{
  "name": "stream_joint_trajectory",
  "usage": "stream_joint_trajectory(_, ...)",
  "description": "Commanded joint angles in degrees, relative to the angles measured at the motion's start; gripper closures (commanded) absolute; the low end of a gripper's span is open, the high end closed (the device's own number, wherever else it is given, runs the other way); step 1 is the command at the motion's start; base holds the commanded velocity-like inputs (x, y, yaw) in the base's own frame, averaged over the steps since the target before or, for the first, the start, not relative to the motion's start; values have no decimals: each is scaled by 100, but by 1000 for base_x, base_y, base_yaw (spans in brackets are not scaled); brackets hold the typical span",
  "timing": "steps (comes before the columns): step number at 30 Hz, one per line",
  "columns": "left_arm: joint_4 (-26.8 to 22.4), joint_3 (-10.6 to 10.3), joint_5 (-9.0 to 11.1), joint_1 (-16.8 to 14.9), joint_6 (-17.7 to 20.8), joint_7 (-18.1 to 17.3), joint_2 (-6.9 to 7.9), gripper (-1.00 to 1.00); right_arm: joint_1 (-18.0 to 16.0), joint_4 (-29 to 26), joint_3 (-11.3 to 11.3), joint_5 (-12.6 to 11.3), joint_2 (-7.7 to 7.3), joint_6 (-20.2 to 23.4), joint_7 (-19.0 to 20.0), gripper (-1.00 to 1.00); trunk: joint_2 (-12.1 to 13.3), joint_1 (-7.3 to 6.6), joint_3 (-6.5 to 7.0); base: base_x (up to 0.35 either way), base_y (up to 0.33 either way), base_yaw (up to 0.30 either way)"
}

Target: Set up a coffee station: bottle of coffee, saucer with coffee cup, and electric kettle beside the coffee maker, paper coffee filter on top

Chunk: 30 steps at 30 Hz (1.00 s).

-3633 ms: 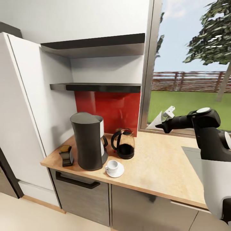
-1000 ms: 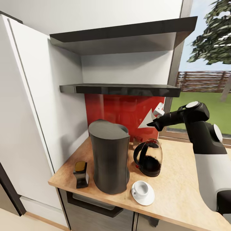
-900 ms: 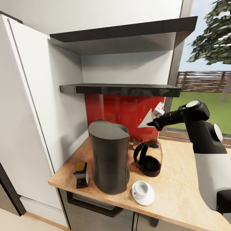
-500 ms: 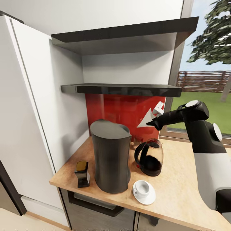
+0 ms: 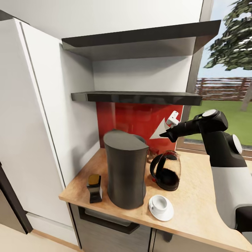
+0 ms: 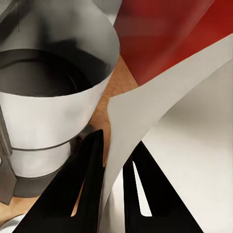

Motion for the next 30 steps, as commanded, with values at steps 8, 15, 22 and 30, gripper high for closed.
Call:
stream_joint_trajectory(8, 18, -43, 45, -3, -24, -1, -6, -100, -4, -5, 7, 36, -3, 80, 45, 100, -3, 4, -3, 74, 62, 0)
stream_joint_trajectory(15, 18, -47, 45, -3, -24, -1, -6, -100, -4, -3, 7, 43, -2, 86, 44, 100, -3, 4, -3, 123, 181, 0)
stream_joint_trajectory(22, 18, -48, 45, -3, -24, -1, -6, -100, -4, -5, 7, 43, -3, 85, 44, 100, -3, 4, -3, 32, 232, 0)
stream_joint_trajectory(30, 18, -46, 45, -3, -24, -1, -6, -100, -4, 3, 16, 50, -3, 85, 44, 100, -3, 4, -3, 1, 47, 0)
